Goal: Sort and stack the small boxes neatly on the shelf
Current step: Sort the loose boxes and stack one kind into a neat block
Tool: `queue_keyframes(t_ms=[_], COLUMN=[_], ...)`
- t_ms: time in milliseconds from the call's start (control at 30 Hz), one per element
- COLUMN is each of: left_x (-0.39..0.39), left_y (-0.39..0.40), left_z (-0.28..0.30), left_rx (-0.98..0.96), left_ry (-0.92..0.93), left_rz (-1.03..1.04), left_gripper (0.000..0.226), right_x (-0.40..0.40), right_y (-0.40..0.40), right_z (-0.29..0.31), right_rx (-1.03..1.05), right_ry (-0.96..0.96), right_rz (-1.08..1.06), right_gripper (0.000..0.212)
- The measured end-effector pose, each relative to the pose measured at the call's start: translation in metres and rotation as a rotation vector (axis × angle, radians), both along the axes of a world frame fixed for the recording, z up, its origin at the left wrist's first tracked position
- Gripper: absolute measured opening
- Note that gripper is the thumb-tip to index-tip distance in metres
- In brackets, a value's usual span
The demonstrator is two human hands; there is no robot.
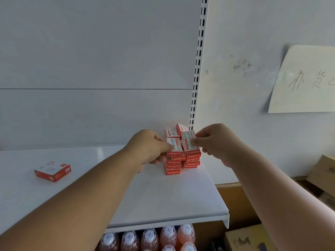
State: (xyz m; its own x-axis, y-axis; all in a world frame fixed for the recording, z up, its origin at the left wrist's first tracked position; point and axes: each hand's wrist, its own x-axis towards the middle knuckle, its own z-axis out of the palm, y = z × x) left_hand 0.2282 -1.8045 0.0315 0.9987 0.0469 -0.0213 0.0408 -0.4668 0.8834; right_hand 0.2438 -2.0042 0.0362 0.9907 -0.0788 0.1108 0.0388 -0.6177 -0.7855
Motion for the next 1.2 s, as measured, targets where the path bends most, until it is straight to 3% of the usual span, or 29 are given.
queue_keyframes(t_ms=[300, 500, 700, 867, 967, 1067, 1133, 1200], left_x=[-0.008, -0.03, -0.046, -0.051, -0.048, -0.039, -0.032, -0.028], left_y=[0.01, 0.048, 0.122, 0.186, 0.216, 0.24, 0.251, 0.258], left_z=[-0.004, -0.005, -0.002, -0.009, -0.017, -0.024, -0.026, -0.028], left_rx=[0.191, 0.285, 0.375, 0.458, 0.522, 0.73, 0.906, 0.956], left_ry=[-0.248, -0.367, -0.391, -0.343, -0.318, -0.289, -0.236, -0.143], left_rz=[0.112, 0.061, 0.019, -0.077, -0.137, -0.15, -0.125, -0.107], left_gripper=[0.022, 0.014, 0.014, 0.017, 0.024, 0.032, 0.044, 0.054], right_x=[-0.008, -0.023, -0.038, -0.045, -0.047, -0.048, -0.05, -0.052], right_y=[0.011, 0.056, 0.125, 0.187, 0.205, 0.209, 0.211, 0.215], right_z=[0.007, 0.015, 0.009, -0.005, -0.016, -0.026, -0.031, -0.033], right_rx=[-0.253, -0.242, -0.264, -0.403, -0.482, -0.655, -0.69, -0.62], right_ry=[-0.302, -0.458, -0.48, -0.397, -0.224, -0.024, 0.034, 0.033], right_rz=[0.025, 0.134, 0.194, 0.297, 0.292, 0.251, 0.243, 0.228], right_gripper=[0.009, 0.01, 0.015, 0.026, 0.044, 0.075, 0.082, 0.083])
